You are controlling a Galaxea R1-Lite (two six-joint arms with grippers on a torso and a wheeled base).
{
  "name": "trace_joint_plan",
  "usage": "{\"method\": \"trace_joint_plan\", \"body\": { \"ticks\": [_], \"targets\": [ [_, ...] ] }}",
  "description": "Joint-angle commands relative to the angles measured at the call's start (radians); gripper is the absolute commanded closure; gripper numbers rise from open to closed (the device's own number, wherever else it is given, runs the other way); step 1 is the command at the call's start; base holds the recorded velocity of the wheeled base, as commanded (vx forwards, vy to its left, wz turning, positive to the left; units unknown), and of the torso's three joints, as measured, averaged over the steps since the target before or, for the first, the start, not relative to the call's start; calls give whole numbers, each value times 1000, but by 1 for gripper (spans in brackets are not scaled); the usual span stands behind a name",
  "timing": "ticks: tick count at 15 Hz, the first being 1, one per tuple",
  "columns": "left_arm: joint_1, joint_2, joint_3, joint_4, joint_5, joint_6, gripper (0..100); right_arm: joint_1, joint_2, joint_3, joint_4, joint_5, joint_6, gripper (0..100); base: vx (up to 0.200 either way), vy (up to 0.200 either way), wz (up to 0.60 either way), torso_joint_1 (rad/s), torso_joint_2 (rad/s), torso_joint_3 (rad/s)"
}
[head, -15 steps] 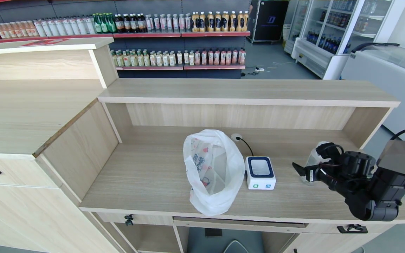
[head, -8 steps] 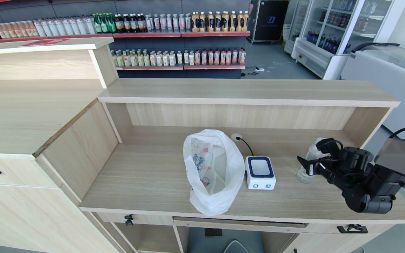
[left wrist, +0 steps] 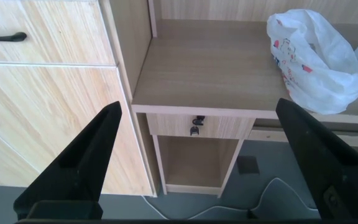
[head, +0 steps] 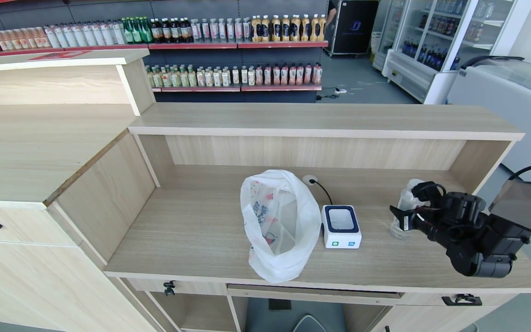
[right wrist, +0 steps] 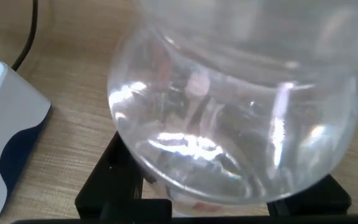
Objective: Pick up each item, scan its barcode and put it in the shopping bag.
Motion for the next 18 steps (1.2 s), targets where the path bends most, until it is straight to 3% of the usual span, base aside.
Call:
{"method": "trace_joint_plan", "body": {
  "ticks": [1, 3, 4, 6, 7, 9, 13, 14, 18],
  "targets": [
    [0, 0, 0, 0, 0, 1, 0, -14, -160, -22, 137, 0, 56, 100, 0, 0, 0, 0, 0, 0],
    [0, 0, 0, 0, 0, 0, 0, -17, -372, -31, 445, 1, 215, 100, 0, 0, 0, 0, 0, 0],
    [0, 0, 0, 0, 0, 0, 0, -11, -496, -63, 672, 4, 310, 100, 0, 0, 0, 0, 0, 0],
    [0, 0, 0, 0, 0, 1, 0, 5, -654, -196, 1054, 15, 379, 100, 0, 0, 0, 0, 0, 0],
    [0, 0, 0, 0, 0, 1, 0, 23, -742, -281, 1214, 84, 455, 100, 0, 0, 0, 0, 0, 0],
    [0, 0, 0, 0, 0, 1, 0, 34, -834, -316, 1235, 232, 559, 100, 0, 0, 0, 0, 0, 0],
    [0, 0, 0, 0, 0, 1, 0, 48, -1116, -192, 1241, 653, 577, 100, 0, 0, 0, 0, 0, 0],
    [0, 0, 0, 0, 0, 1, 0, 51, -1160, -153, 1241, 696, 576, 100, 0, 0, 0, 0, 0, 0],
    [0, 0, 0, 0, 0, 0, 0, 123, -1229, -32, 1238, 702, 570, 100, 0, 0, 0, 0, 0, 0]
  ]
}}
